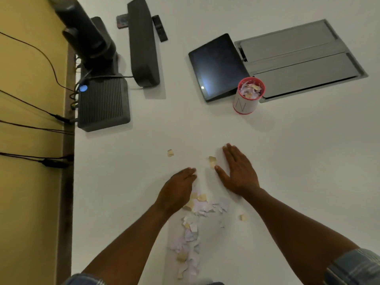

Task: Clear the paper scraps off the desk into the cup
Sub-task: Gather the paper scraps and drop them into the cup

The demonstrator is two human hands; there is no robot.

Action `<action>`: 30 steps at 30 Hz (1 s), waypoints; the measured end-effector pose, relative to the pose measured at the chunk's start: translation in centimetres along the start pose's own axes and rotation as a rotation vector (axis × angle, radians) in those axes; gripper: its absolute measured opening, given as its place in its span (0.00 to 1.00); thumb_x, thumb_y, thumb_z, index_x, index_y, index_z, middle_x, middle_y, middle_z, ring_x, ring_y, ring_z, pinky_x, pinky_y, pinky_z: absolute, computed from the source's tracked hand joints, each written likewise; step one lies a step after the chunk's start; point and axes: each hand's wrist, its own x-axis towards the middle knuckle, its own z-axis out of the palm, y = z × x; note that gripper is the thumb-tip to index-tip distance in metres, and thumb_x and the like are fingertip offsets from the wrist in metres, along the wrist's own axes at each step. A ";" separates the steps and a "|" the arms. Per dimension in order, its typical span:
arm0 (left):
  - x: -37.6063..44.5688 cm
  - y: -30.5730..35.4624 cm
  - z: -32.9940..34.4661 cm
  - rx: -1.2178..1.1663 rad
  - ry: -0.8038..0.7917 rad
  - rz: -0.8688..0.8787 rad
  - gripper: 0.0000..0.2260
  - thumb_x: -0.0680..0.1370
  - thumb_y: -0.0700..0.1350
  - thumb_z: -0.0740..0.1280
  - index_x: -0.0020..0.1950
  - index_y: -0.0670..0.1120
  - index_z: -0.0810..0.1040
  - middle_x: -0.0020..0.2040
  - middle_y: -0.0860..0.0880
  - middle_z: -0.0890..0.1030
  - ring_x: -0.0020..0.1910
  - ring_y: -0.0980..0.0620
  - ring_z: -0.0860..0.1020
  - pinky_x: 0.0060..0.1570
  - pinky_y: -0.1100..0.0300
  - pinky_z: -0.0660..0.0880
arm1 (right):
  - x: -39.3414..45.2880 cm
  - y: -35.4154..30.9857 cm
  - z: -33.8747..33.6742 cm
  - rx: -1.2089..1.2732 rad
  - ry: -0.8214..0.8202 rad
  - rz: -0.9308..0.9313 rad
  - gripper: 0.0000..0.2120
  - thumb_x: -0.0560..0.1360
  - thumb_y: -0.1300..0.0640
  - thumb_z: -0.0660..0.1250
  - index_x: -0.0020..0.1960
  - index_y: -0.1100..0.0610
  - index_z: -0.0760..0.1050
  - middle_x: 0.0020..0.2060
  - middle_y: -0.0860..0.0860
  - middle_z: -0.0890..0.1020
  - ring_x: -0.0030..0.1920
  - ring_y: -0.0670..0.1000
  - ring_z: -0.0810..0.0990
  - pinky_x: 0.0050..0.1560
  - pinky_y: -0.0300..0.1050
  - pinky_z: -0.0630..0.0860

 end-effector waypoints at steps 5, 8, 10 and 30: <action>-2.2 -1.8 -1.7 -0.065 0.164 -0.235 0.14 0.73 0.34 0.65 0.58 0.39 0.80 0.57 0.41 0.82 0.57 0.43 0.80 0.60 0.51 0.76 | -1.3 -4.1 0.8 -0.002 -0.075 -0.197 0.31 0.79 0.42 0.55 0.77 0.54 0.55 0.76 0.52 0.61 0.75 0.53 0.59 0.74 0.46 0.59; -0.5 -3.5 -2.3 -0.087 0.123 -0.343 0.20 0.77 0.34 0.61 0.70 0.40 0.70 0.71 0.40 0.69 0.71 0.44 0.67 0.70 0.50 0.66 | -2.8 -5.8 1.3 -0.058 -0.114 -0.319 0.26 0.79 0.50 0.57 0.74 0.58 0.62 0.73 0.55 0.66 0.72 0.55 0.64 0.70 0.48 0.66; 1.1 -4.6 -2.5 -0.079 -0.008 -0.370 0.26 0.78 0.35 0.59 0.76 0.44 0.59 0.78 0.44 0.54 0.77 0.46 0.54 0.75 0.51 0.57 | -3.7 -6.5 1.3 -0.034 -0.130 -0.379 0.22 0.79 0.53 0.58 0.72 0.59 0.67 0.69 0.55 0.71 0.69 0.55 0.68 0.66 0.48 0.71; -16.2 -0.6 -1.1 -0.245 0.107 -0.713 0.27 0.76 0.45 0.68 0.74 0.43 0.64 0.71 0.44 0.68 0.69 0.44 0.67 0.67 0.53 0.67 | -12.3 -3.4 1.0 0.108 -0.134 0.179 0.19 0.78 0.55 0.61 0.67 0.59 0.68 0.61 0.58 0.70 0.62 0.60 0.70 0.57 0.51 0.73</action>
